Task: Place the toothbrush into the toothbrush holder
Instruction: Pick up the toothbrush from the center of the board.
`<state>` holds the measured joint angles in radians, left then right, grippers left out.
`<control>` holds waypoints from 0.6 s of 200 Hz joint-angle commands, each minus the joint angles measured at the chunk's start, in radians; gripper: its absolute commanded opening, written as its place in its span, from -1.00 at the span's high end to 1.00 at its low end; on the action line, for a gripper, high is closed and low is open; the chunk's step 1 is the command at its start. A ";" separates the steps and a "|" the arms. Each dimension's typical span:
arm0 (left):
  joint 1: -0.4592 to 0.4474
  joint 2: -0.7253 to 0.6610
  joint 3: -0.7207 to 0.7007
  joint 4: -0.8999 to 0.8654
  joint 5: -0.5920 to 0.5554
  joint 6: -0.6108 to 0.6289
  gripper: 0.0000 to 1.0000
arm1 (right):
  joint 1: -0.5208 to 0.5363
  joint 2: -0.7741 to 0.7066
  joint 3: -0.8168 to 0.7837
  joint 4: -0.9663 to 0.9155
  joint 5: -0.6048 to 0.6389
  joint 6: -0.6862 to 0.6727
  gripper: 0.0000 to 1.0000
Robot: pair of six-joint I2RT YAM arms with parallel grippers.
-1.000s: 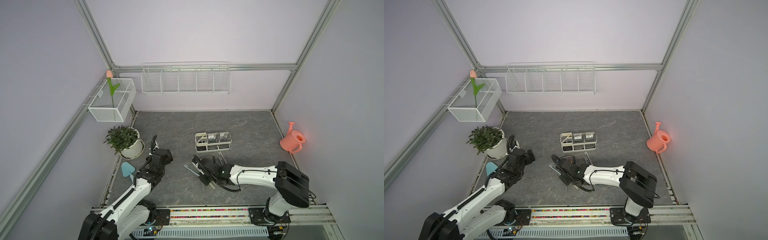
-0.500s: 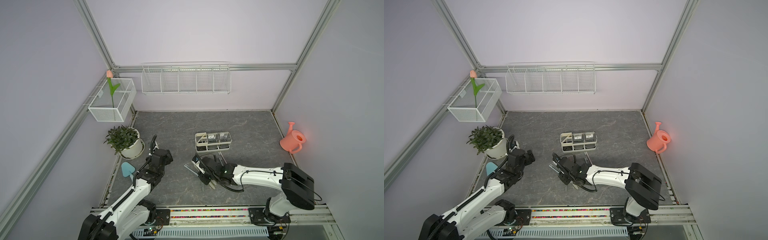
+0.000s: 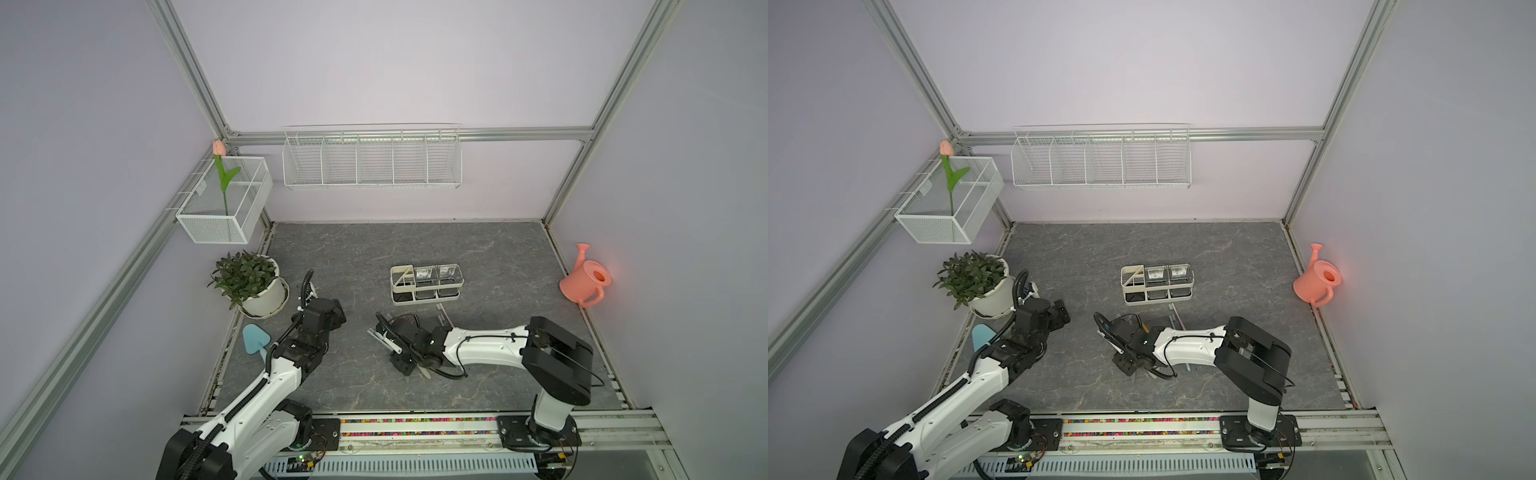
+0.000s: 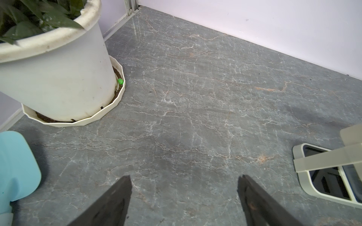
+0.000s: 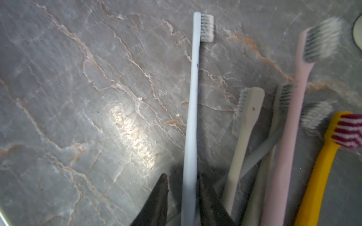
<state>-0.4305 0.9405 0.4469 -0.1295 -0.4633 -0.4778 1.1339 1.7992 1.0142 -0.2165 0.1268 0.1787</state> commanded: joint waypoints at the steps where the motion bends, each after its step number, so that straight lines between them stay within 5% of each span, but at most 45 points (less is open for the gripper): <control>1: -0.003 -0.014 0.015 0.001 -0.011 -0.025 -0.77 | 0.003 0.019 0.014 -0.032 0.003 -0.007 0.41; 46: -0.003 -0.008 0.015 0.005 -0.008 -0.027 -0.77 | 0.004 0.008 0.007 -0.021 0.022 0.002 0.86; 92: -0.003 -0.009 0.016 0.007 0.012 -0.034 -0.78 | -0.001 -0.093 -0.035 0.023 0.038 0.035 0.86; 120: -0.003 -0.033 0.048 -0.009 0.174 -0.061 -0.79 | -0.016 -0.210 -0.088 0.081 0.039 0.068 0.86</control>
<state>-0.4305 0.9386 0.4469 -0.1291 -0.4263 -0.4889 1.1320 1.7077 0.9672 -0.2070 0.1524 0.2043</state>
